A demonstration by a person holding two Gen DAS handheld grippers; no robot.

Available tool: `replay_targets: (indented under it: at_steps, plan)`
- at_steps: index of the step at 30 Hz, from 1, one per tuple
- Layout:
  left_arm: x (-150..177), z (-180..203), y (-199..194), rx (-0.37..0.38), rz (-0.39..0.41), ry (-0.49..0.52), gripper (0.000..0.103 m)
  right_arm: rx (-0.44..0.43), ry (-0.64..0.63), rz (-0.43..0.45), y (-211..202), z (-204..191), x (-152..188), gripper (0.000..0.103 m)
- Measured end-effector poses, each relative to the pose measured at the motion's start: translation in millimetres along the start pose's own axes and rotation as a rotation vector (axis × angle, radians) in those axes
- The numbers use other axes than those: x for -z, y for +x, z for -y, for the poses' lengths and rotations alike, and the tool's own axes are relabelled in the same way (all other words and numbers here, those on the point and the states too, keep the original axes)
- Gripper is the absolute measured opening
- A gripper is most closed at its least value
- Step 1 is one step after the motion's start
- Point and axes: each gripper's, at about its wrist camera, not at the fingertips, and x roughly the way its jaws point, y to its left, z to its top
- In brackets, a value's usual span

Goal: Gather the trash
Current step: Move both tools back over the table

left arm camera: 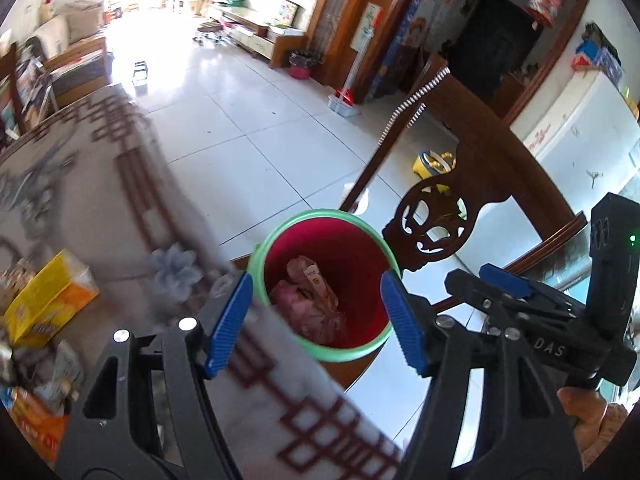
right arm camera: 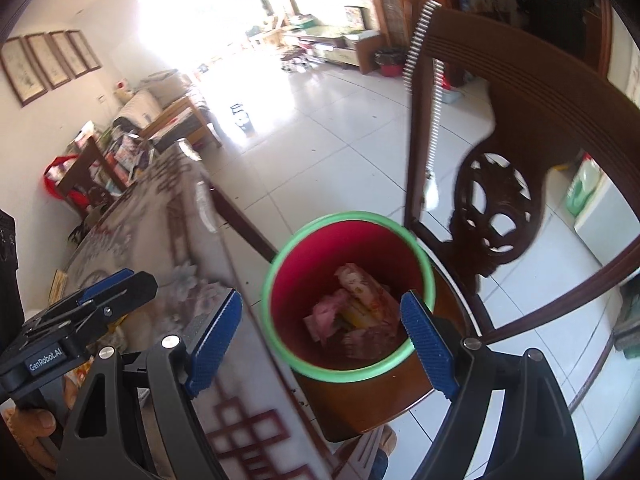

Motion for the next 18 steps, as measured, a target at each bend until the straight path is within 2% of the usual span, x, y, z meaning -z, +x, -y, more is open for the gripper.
replay_targets:
  at_steps: [7, 18]
  plan:
    - [36.4, -54.9, -60.5, -0.082, 0.052, -0.086, 0.065, -0.037, -0.093, -0.016, -6.5, -60.0, 24.3, 0.081]
    - [119.8, -179.9, -136.3, -0.238, 0.041, -0.315, 0.065, -0.102, -0.207, -0.057, -6.6, -157.3, 68.3, 0.082]
